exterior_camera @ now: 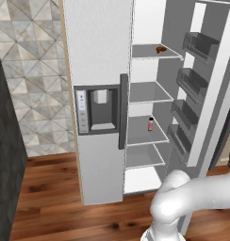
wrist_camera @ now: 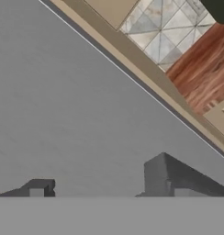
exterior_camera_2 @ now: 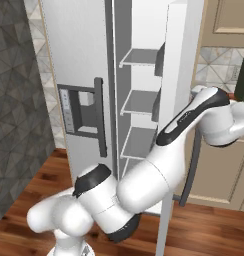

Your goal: Pick up the frozen chicken drumstick from the freezer, place it on any shelf in the fridge, and close the fridge and freezer doors when done.

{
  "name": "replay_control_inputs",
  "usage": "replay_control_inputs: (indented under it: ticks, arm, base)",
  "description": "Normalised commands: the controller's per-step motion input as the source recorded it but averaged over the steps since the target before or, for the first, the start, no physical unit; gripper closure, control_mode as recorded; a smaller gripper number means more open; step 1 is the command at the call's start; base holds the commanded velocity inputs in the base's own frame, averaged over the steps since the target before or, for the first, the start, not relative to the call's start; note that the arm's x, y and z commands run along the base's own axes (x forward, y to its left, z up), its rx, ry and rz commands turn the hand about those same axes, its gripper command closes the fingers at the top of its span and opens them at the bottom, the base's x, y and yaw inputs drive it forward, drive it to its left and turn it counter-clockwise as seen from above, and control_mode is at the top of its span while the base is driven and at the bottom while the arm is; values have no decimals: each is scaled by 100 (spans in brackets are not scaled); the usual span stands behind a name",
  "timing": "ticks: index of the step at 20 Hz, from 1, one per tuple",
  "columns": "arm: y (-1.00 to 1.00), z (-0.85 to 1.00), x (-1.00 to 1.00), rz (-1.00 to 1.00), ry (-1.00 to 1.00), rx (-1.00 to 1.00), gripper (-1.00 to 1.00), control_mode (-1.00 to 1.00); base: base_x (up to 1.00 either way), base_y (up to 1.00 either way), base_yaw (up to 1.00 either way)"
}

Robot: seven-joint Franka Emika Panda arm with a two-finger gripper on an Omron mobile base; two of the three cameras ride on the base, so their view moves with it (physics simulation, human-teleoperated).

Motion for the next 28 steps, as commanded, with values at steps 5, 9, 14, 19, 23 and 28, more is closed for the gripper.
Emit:
replay_control_inputs:
  ticks: [5, 9, 14, 19, 23, 28]
  arm:
    - [-7, -1, 91, 6, 0, 0, -100, -100]
    - [96, 0, 100, 18, 0, 0, -100, -100]
    - [100, 0, 100, 25, -1, 0, -100, -100]
    - [100, 0, 100, 26, -2, 0, -100, -100]
    - [100, 0, 95, 22, -5, 0, -100, -100]
    - [99, 1, 80, 4, -6, 0, -100, -100]
  base:
    - [0, 0, 0]
    - [0, 0, 0]
    - [0, 0, 0]
    - [0, 0, 0]
    - [0, 0, 0]
    - [0, 0, 0]
